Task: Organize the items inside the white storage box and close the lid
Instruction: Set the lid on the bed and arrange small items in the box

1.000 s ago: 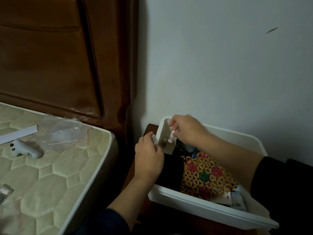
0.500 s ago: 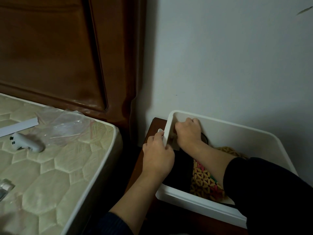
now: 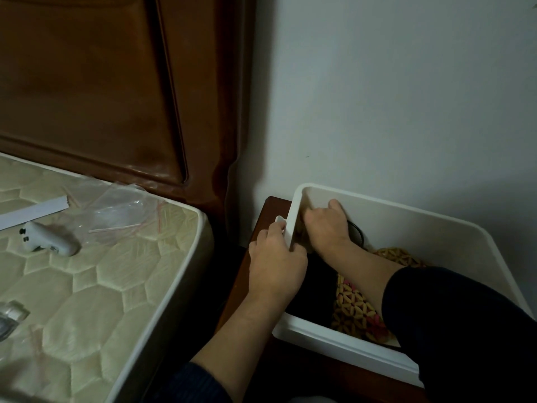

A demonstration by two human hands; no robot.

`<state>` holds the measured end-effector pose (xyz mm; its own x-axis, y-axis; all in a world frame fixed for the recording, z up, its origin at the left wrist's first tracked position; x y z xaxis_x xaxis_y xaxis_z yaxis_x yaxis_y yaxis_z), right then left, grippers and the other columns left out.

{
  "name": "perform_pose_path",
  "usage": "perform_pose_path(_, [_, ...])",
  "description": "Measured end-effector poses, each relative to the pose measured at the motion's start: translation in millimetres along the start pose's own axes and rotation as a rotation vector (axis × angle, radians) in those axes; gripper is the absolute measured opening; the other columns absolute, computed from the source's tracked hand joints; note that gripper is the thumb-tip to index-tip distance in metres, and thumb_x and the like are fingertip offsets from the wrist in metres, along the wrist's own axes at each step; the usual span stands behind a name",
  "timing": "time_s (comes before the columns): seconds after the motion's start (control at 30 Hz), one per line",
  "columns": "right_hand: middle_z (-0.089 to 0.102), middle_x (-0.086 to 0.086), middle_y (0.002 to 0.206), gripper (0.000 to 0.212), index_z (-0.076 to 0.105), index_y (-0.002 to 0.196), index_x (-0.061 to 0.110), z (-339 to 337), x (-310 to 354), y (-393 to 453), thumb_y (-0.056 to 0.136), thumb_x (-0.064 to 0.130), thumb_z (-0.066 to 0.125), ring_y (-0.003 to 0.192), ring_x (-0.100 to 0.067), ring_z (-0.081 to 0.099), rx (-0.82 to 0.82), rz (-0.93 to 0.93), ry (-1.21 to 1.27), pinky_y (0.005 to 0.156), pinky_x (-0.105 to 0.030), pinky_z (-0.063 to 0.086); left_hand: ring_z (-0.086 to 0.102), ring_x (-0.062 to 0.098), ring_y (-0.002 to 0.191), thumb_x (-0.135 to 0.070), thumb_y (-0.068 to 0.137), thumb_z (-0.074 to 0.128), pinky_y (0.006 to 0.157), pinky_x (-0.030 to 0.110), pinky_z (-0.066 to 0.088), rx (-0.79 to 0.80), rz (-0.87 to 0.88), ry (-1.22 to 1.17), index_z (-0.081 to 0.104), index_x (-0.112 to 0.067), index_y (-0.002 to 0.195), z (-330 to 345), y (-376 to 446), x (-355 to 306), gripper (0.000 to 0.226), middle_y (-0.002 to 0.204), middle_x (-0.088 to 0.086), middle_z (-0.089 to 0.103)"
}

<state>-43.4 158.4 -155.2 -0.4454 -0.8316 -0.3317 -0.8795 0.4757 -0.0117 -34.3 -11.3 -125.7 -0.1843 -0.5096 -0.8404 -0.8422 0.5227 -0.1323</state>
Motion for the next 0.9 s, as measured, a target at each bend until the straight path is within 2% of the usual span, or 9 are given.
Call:
perform_pose_path(0.1, [0.076,0.002,0.088,0.019,0.058,0.112,0.023,1.2,-1.1,-1.2,0.093,0.022,0.063,0.082,-0.021,0.072,-0.004,0.001,0.009,0.097,-0.040,0.034,0.040,0.020,0.133,-0.027,0.092,0.068,0.113,0.044,0.047,0.023,-0.015,-0.010,0.034,-0.029,0.161,0.7,-0.3,1.2,0.077,0.141,-0.004,0.048])
perform_pose_path(0.2, [0.076,0.000,0.094,0.031,0.057,0.119,0.023,-6.0,-4.2,-6.1,0.090,0.022,0.065,0.086,-0.024,0.072,-0.058,0.011,0.096,0.095,-0.038,0.036,0.044,0.020,0.131,-0.027,0.089,0.072,0.111,0.043,0.049,0.030,-0.014,-0.021,0.038,-0.028,0.158,0.4,-0.8,0.6,0.076,0.137,-0.005,0.050])
perform_pose_path(0.37, [0.073,0.006,0.096,0.013,0.063,0.102,0.025,-56.8,-27.1,-28.0,0.091,0.018,0.062,0.092,-0.023,0.067,-0.291,0.059,0.434,0.094,-0.037,0.041,0.053,0.020,0.127,-0.029,0.093,0.068,0.107,0.043,0.054,-0.038,-0.011,-0.158,0.050,-0.024,0.148,-7.3,-3.2,-2.3,0.058,0.136,-0.004,0.051])
perform_pose_path(0.43, [0.065,0.007,0.088,0.005,0.056,0.094,0.024,-87.8,-38.9,-40.1,0.094,0.021,0.060,0.083,-0.021,0.062,-0.400,0.097,0.584,0.088,-0.039,0.045,0.057,0.013,0.118,-0.032,0.098,0.065,0.094,0.028,0.056,-0.091,-0.027,-0.273,0.055,-0.027,0.137,-15.8,-7.2,-1.9,0.041,0.133,-0.006,0.052])
perform_pose_path(0.5, [0.055,0.006,0.078,0.014,0.048,0.087,0.022,-119.6,-47.5,-48.2,0.095,0.022,0.058,0.073,-0.020,0.054,-0.496,0.130,0.688,0.080,-0.039,0.043,0.061,0.008,0.104,-0.033,0.103,0.062,0.076,0.016,0.048,-0.167,-0.065,-0.345,0.059,-0.027,0.126,-32.3,-12.1,6.0,0.024,0.126,-0.004,0.057])
perform_pose_path(0.57, [0.045,0.006,0.064,0.026,0.041,0.075,0.021,-150.2,-46.2,-52.7,0.097,0.022,0.055,0.061,-0.020,0.046,-0.559,0.119,0.808,0.072,-0.035,0.037,0.066,0.013,0.095,-0.029,0.105,0.058,0.070,0.020,0.046,-0.278,-0.091,-0.408,0.063,-0.022,0.109,-64.3,-18.4,21.1,0.010,0.111,0.003,0.066])
perform_pose_path(0.67, [0.034,-0.007,0.050,0.051,0.034,0.058,0.013,-194.1,-14.9,-57.3,0.102,0.033,0.050,0.048,-0.025,0.036,-0.602,0.038,0.989,0.056,-0.036,0.026,0.069,0.028,0.082,-0.030,0.108,0.054,0.070,0.039,0.052,-0.400,-0.125,-0.383,0.064,-0.015,0.089,-131.0,-30.4,50.8,0.026,0.084,0.007,0.069])
perform_pose_path(0.77, [0.027,0.000,0.044,0.062,0.030,0.051,0.017,-233.5,53.8,-66.0,0.107,0.042,0.044,0.041,-0.017,0.034,-0.625,-0.108,1.067,0.045,-0.031,0.021,0.069,0.034,0.084,-0.032,0.108,0.053,0.081,0.050,0.055,-0.532,-0.163,-0.312,0.063,-0.010,0.088,-205.3,-55.0,89.3,0.032,0.084,0.012,0.069])
perform_pose_path(0.9, [0.034,0.004,0.044,0.061,0.035,0.052,0.023,-256.8,163.0,-78.1,0.109,0.041,0.044,0.041,-0.014,0.040,-0.575,-0.312,1.179,0.042,-0.030,0.020,0.066,0.035,0.076,-0.032,0.108,0.052,0.072,0.051,0.053,-0.673,-0.205,-0.244,0.064,-0.007,0.083,-278.8,-101.8,146.3,0.037,0.076,0.014,0.066])
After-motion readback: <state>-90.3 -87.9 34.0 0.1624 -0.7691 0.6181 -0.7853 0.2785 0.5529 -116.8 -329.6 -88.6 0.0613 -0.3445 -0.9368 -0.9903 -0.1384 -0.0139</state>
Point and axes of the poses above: each hand's wrist, its own y-axis towards the middle knuckle, its own z-axis out of the palm, x = y × z, the point moved 7 cm from there along y, towards the middle knuckle
